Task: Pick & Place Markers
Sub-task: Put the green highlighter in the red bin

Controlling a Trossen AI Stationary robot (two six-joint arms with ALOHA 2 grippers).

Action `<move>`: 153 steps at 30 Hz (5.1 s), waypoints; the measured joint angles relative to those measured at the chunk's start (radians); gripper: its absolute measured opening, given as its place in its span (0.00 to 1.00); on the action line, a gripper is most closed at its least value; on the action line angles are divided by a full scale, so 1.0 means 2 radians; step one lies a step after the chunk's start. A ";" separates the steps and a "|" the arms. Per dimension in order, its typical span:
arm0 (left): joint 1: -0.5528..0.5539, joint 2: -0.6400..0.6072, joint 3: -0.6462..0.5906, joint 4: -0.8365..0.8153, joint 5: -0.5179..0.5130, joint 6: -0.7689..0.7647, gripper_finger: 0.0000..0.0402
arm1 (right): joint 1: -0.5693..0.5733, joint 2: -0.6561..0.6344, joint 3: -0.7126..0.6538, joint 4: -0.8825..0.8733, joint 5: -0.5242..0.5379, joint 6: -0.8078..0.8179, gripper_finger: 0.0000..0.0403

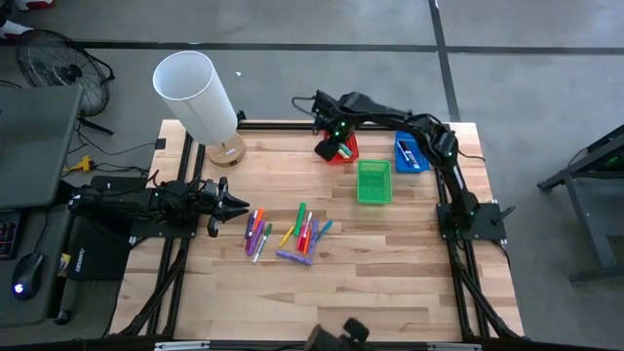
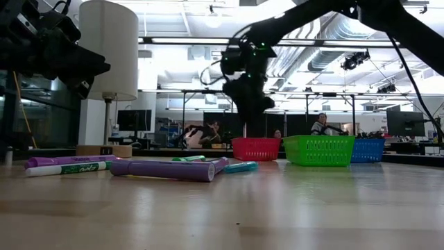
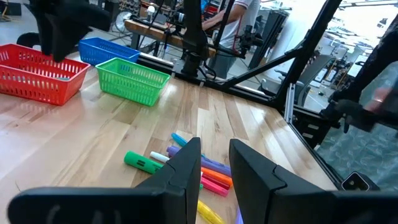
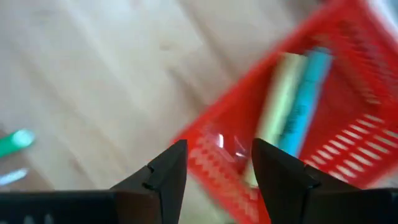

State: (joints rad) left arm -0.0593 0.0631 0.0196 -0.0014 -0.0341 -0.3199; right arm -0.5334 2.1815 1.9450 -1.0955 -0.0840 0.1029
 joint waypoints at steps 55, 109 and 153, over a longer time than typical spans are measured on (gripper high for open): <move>0.000 0.000 0.000 0.000 0.000 0.000 0.21 | 0.241 0.018 -0.046 0.195 -0.018 -0.652 0.34; 0.000 0.000 0.000 0.000 0.000 0.000 0.21 | 0.230 0.040 -0.121 0.199 -0.038 -0.564 0.32; 0.000 0.000 0.000 0.000 0.000 0.000 0.21 | 0.224 0.037 -0.123 0.176 0.031 -0.117 0.13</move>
State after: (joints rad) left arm -0.0593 0.0631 0.0196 -0.0013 -0.0345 -0.3199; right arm -0.0853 2.2558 1.6985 -0.7441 -0.0227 -0.1303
